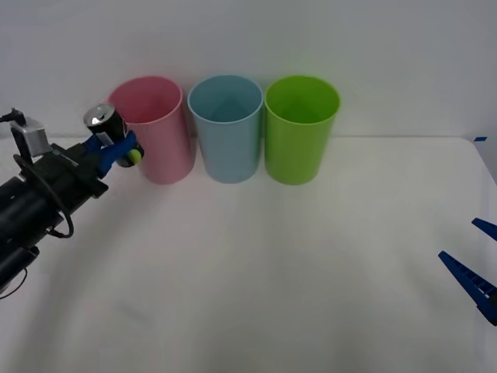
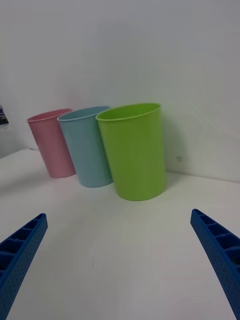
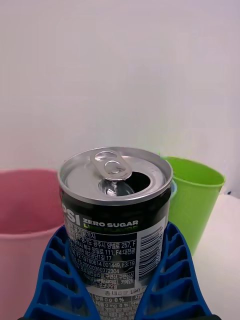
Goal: Grasp the object on the table and drop it into the matching bin: aluminum can to the light blue bin, PET bottle to the pink bin.
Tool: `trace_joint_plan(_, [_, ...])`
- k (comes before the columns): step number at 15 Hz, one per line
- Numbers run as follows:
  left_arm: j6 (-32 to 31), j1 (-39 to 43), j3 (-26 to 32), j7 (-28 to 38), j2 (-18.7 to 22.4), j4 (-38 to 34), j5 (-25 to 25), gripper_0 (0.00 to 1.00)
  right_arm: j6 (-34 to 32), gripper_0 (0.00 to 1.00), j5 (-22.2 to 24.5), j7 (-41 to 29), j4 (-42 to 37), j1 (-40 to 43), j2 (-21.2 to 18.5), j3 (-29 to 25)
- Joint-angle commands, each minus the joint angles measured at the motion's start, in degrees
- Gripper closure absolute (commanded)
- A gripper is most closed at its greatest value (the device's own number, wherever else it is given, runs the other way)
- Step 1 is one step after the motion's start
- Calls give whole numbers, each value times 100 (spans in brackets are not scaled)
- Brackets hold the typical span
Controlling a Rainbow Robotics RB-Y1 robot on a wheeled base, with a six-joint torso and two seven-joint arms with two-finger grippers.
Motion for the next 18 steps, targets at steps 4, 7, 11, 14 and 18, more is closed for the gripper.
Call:
trace_joint_plan(4, [350, -519, -1, 215, 544, -166, 373, 100, 0, 0, 0, 0, 0, 0, 0, 0])
trace_joint_plan(7, [491, -1108, -344, 680, 817, 45, 382, 100, 0, 0, 0, 0, 0, 0, 0, 0])
trace_joint_plan(11, [570, -2259, -1038, 654, 834, 1073, 285, 100, 0, 0, 0, 0, 0, 0, 0, 0])
trace_joint_plan(14, [596, -3006, -1434, 593, 834, 1794, 277, 100, 0, 0, 0, 0, 0, 0, 0, 0])
trace_joint_plan(18, [693, -3877, -1943, 522, 641, 2612, 215, 100, 0, 0, 0, 0, 0, 0, 0, 0])
